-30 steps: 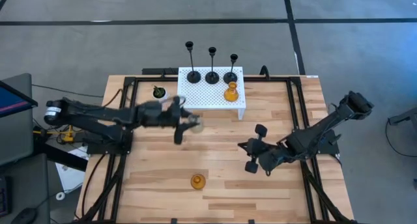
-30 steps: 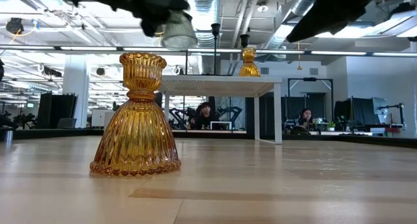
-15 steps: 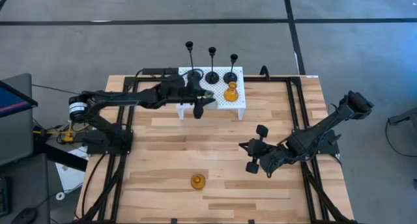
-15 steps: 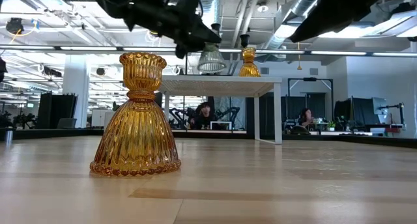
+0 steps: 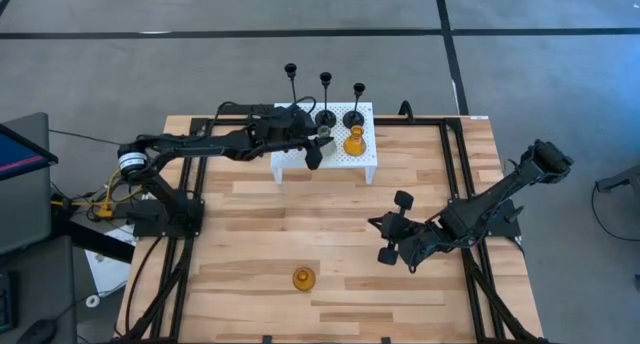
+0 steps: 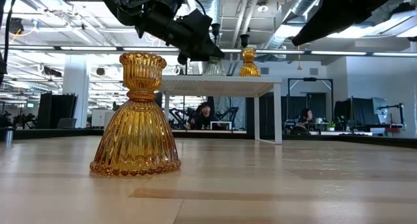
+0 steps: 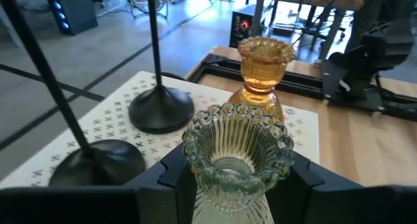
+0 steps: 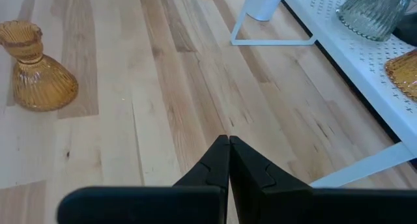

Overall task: Pick & Place candle stick holders
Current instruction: Put the green glass candle holder on the shelf aligned with the other yellow glass candle holder

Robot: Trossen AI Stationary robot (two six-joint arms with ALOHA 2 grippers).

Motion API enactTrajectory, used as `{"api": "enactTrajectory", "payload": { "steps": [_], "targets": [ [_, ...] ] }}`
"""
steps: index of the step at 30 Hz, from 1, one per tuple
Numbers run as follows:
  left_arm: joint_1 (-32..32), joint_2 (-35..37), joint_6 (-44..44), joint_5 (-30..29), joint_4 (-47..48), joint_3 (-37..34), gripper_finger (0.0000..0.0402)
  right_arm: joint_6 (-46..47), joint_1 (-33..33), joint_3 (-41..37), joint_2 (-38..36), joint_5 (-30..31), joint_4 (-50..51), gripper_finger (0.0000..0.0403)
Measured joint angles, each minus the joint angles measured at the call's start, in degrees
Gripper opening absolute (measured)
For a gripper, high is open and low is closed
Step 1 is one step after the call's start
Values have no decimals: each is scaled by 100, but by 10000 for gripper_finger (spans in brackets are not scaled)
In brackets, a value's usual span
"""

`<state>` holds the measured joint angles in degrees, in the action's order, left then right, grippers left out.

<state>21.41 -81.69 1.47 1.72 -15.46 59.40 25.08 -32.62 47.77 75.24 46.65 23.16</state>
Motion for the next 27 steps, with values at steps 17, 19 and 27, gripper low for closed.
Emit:
{"api": "enactTrajectory", "payload": {
  "steps": [17, 19, 27],
  "targets": [
    [-13, -50, -41, -20, -3, 2, 139, 44, 2, 0, 0, 13, -4, 0],
    [-15, -50, -41, -20, -1, 2, 141, 46, 2, 0, 0, 13, -4, 0],
    [-15, -50, -42, 41, -15, 2, 153, 46, 2, 0, 0, 13, -7, 0]
  ]
}}
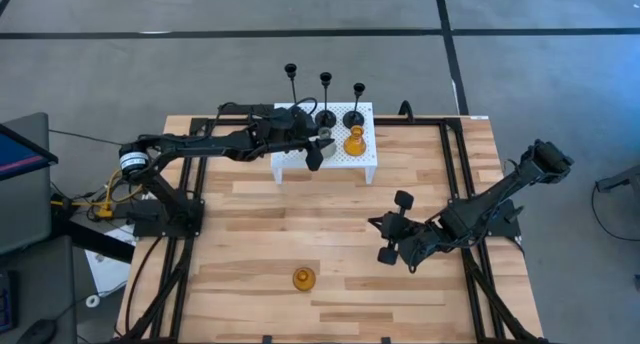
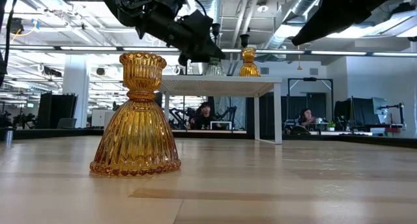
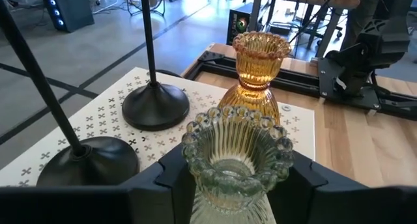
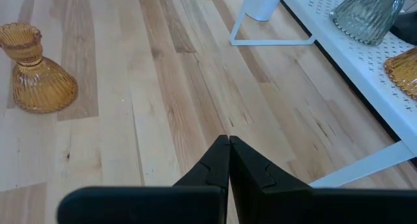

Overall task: Pick & Place candle stick holders
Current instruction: Put the green glass candle holder on the shelf aligned with the other yellow glass candle holder, then put the yellow glass candle holder on the shelf aligned with the other green and yellow glass candle holders

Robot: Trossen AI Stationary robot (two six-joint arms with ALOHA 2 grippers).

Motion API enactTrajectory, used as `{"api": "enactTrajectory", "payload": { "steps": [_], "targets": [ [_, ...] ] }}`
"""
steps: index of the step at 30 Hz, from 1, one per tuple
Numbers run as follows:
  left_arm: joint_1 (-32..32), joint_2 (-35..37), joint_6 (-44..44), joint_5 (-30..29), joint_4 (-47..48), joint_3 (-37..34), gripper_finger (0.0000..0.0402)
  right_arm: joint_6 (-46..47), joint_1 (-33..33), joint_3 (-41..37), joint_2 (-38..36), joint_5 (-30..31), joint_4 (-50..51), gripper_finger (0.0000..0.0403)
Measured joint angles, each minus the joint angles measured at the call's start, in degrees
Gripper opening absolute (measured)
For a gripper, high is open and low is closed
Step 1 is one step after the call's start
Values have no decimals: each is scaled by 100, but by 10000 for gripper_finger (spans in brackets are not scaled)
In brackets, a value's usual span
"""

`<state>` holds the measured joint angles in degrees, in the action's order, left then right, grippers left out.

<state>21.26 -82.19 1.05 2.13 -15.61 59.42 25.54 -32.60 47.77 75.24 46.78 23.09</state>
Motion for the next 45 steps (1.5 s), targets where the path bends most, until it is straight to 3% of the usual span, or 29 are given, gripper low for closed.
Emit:
{"api": "enactTrajectory", "payload": {
  "steps": [12, 37, 45],
  "targets": [
    [0, 0, -1, 1, -123, 0, 181, 0, 0, 2, 0, 0, -14, 0],
    [-2, 8, 21, 2, -195, 0, 281, 0, 0, 4, 0, -2, -28, 0],
    [-4, 383, 23, 14, -186, -2, 292, 0, 0, 4, 0, -17, -23, 0]
  ]
}}
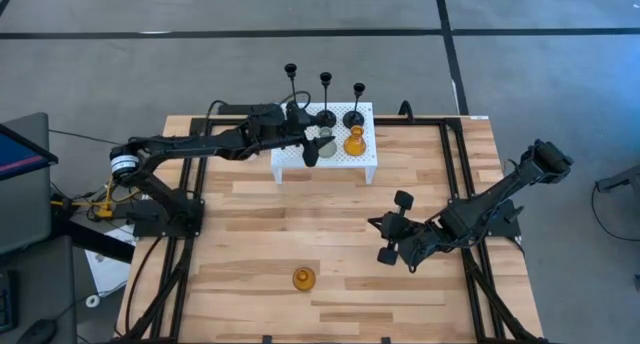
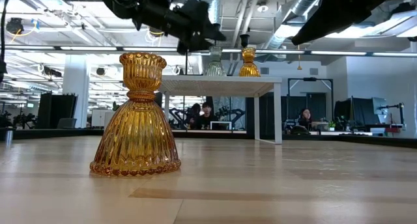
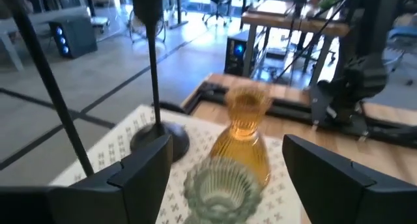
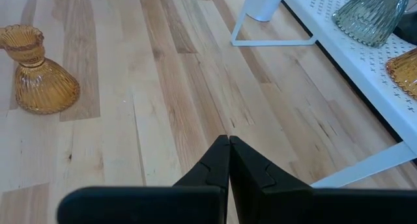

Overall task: Pick & Place candle stick holders
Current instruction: Put the yellow glass candle holder on the shelf aligned with the other green and yellow glass candle holders

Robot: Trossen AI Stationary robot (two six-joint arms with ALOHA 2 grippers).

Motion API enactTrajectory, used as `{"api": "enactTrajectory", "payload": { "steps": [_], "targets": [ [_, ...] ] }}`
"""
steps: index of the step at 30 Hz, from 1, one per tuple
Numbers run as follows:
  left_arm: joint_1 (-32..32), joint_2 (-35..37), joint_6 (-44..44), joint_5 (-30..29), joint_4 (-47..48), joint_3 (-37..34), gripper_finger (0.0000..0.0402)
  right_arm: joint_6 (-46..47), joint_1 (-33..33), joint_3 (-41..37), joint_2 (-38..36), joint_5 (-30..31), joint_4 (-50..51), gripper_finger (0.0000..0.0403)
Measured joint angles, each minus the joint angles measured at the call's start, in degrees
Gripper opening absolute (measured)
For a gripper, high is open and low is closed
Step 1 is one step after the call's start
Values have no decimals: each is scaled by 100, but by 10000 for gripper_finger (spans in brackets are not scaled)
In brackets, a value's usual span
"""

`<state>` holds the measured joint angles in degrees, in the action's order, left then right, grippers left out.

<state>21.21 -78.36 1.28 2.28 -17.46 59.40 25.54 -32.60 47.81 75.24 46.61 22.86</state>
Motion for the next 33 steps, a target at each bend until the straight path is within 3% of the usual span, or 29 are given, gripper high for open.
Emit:
{"api": "enactTrajectory", "payload": {
  "steps": [8, 12, 22, 27, 33],
  "targets": [
    [-120, 816, 10, 1058, 785, -2, 292, 0, 0, 0, 0, -2, 5, 0],
    [-318, 1312, 620, 1867, 1360, -76, 288, 0, 0, 0, 0, -2, 4, 0],
    [-1139, 2431, 621, 3978, 1530, -1331, 238, 0, 0, 0, 0, -4, -64, 0],
    [-1730, 2664, 529, 4104, 1492, -2119, 219, 0, 0, 0, 0, -4, -115, 0],
    [-2484, 2565, 532, 3683, 1301, -2781, 206, 0, 0, 0, 2, -7, -188, 0]
  ]
}}
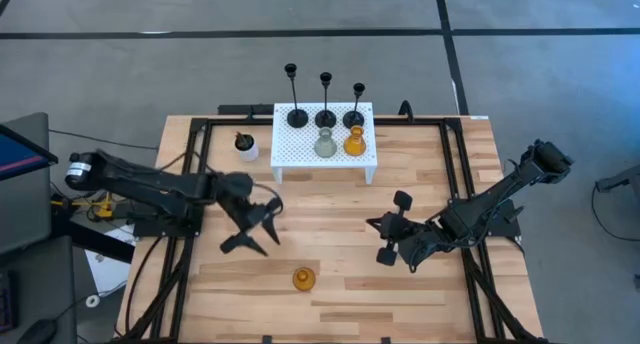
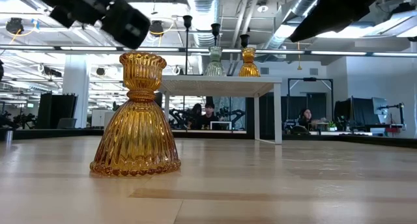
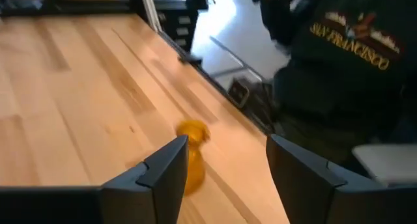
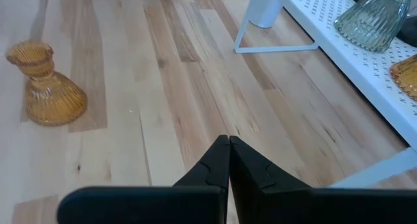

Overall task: Pick & Place candle stick holders
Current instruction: Put the yellow glass candle holder on the shelf aligned with the other green and yellow glass candle holders

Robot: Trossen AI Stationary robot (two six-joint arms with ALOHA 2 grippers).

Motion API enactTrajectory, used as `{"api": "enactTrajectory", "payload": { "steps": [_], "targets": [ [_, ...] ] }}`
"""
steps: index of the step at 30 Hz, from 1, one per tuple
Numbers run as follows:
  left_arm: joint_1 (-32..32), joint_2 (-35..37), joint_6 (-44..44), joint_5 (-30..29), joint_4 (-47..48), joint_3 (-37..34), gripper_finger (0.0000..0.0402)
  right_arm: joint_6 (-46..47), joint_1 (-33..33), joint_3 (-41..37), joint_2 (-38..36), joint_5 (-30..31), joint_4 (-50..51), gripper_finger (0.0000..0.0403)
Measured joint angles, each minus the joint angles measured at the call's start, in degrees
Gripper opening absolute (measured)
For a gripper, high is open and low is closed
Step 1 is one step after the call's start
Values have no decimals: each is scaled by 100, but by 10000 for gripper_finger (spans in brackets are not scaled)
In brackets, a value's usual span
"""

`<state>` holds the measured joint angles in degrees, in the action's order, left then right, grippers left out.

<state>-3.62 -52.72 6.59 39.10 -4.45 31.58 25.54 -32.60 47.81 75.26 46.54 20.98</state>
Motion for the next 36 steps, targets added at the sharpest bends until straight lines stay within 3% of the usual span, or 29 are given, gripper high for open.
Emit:
{"api": "enactTrajectory", "payload": {
  "steps": [9, 18, 28, 36],
  "targets": [
    [-1023, -715, 71, -360, -929, -283, 194, 0, 0, 0, 0, -7, -376, 0],
    [-1276, -1716, 658, -1545, -1160, -290, 189, 5, 44, 0, 0, -6, -551, 0],
    [-1271, -2097, 1087, -1597, -1268, -292, 177, 437, 48, 0, 0, -2, -762, 0],
    [-1271, -2097, 1412, -1595, -1704, -292, 145, 452, 48, 0, 0, -2, -792, 0]
  ]
}}
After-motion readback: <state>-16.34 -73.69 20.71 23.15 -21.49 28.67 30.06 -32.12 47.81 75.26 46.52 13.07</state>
